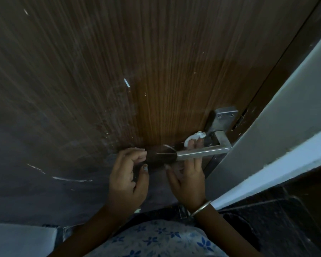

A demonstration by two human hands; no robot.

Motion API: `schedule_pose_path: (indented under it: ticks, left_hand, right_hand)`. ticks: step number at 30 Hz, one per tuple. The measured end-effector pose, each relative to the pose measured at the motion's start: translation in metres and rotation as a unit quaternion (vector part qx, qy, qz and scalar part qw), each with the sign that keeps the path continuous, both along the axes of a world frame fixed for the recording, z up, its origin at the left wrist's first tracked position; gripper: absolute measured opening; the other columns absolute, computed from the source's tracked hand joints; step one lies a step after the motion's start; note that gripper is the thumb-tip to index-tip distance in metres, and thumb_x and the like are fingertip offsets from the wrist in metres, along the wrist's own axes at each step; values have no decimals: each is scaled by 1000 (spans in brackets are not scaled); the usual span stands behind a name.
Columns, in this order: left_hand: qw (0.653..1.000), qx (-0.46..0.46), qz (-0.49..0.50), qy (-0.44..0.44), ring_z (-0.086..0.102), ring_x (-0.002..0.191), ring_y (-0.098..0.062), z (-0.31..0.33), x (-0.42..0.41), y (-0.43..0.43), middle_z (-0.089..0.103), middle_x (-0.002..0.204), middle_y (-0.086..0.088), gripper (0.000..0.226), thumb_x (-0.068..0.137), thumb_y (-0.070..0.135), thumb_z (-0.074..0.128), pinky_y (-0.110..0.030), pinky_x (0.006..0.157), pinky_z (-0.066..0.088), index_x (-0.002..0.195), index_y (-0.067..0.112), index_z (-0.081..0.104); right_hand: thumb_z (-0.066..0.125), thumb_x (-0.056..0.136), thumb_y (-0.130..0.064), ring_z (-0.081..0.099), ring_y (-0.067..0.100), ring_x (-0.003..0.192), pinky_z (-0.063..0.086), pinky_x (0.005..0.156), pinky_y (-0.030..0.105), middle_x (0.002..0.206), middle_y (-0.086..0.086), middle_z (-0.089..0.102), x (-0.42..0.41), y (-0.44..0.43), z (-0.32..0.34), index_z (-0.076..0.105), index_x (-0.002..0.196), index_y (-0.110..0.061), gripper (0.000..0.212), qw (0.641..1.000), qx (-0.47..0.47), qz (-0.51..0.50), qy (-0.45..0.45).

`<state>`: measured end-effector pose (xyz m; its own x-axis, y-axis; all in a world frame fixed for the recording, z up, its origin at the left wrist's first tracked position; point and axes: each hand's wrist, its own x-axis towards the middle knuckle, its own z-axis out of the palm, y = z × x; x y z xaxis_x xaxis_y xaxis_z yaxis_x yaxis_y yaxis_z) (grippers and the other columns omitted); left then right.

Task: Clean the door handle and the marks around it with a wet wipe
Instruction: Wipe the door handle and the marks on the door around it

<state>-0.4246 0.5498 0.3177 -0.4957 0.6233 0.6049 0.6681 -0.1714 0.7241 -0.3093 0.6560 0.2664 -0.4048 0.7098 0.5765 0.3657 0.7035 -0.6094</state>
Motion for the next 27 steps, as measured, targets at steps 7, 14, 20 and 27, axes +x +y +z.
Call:
schedule_pose_path:
  ticks: [7,14,20,27]
  left_hand:
    - [1000,-2,-3,-8,60,97,-13,0,-2,-2,51,110,6,29,84,11,50,-19,87,50,112,19,52]
    - [1000,-13,-1,19,55,104,-1,-2,-3,0,47,111,14,26,85,12,50,-15,88,47,111,14,54]
    - [1000,-8,-7,3,59,100,-8,-4,-1,2,49,110,10,26,85,11,50,-17,87,48,111,14,54]
    - [1000,3,-15,-6,59,96,-14,-4,2,5,52,107,0,25,85,10,50,-20,87,49,109,12,54]
  right_hand:
    - [60,82,-38,62,23,84,58,65,36,112,21,58,-9,-12,8,52,121,2,57,998,-37,41,-41]
    - [64,79,-25,63,29,98,57,67,35,156,0,-2,-20,-26,17,12,148,-15,87,969,75,204,-114]
    - [73,73,-28,63,23,95,54,65,26,143,7,41,-5,-10,10,25,146,-16,88,974,127,111,-151]
    - [55,84,-32,39,16,126,45,96,27,130,19,48,10,6,-4,37,133,-8,57,998,42,-26,-39]
